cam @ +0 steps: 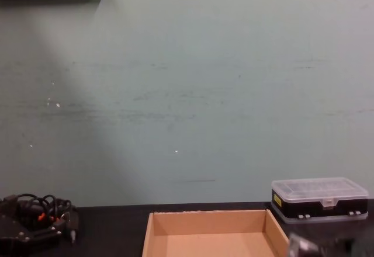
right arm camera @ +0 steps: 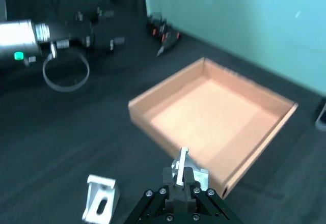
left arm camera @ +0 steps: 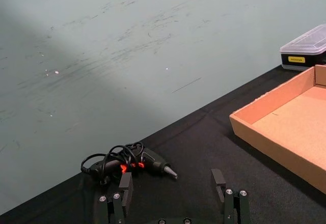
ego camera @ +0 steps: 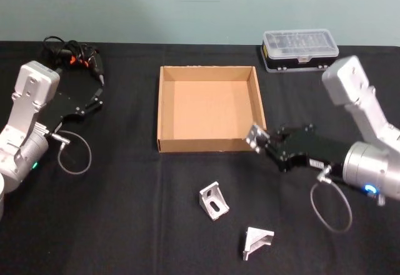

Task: Use one hand to pick up the angle iron from the table and place it into the box.

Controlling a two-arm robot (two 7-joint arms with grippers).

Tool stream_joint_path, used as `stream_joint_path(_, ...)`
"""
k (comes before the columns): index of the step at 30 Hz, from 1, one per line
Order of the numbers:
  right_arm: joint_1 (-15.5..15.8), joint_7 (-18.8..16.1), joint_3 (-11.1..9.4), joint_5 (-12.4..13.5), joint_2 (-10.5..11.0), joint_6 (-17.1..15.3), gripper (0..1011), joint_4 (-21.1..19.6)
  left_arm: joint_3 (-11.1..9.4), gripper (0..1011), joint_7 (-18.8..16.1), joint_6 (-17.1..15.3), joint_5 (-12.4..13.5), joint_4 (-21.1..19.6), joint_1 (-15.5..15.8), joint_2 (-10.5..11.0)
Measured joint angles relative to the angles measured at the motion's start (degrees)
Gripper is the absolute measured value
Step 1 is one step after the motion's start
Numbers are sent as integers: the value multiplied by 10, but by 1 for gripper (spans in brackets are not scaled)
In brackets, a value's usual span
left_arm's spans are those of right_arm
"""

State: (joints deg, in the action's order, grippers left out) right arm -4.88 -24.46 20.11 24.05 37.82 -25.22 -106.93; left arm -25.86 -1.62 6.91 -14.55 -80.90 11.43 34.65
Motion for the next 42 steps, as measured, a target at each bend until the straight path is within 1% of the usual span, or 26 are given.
stream_joint_path(1,0,0,0,0,0,0,127,0,0,1000,0,0,0,0,0,0)
stream_joint_path(5,-19,6,-6,5,-4,12,127,-2,0,1000,0,0,0,0,0,0)
stream_joint_path(8,-35,10,-7,4,-8,22,127,6,0,1000,0,0,0,0,0,0)
stream_joint_path(13,-66,13,1,-11,-17,42,127,34,0,1000,0,0,0,0,0,0)
stream_joint_path(16,-97,12,16,-31,-30,59,127,69,0,1000,0,0,0,0,0,0)
stream_joint_path(19,-115,9,26,-42,-41,68,127,93,0,1000,0,0,0,0,0,0)
stream_joint_path(20,-128,6,34,-51,-49,73,127,111,0,1000,0,0,0,0,0,0)
stream_joint_path(25,-158,-1,56,-78,-69,86,127,154,0,1000,0,0,0,0,0,0)
stream_joint_path(28,-176,-6,68,-93,-85,94,127,185,0,1000,0,0,0,0,0,0)
stream_joint_path(32,-193,-13,78,-106,-103,102,127,224,0,1000,0,0,0,0,0,0)
stream_joint_path(33,-200,-15,81,-111,-109,106,127,239,0,1000,0,0,0,0,0,0)
stream_joint_path(38,-220,-23,89,-124,-126,115,127,281,0,1000,0,0,0,0,0,0)
stream_joint_path(41,-227,-27,92,-130,-133,119,127,298,0,1000,0,0,0,0,0,0)
stream_joint_path(42,-233,-31,94,-134,-139,122,127,314,0,1000,0,0,0,0,0,0)
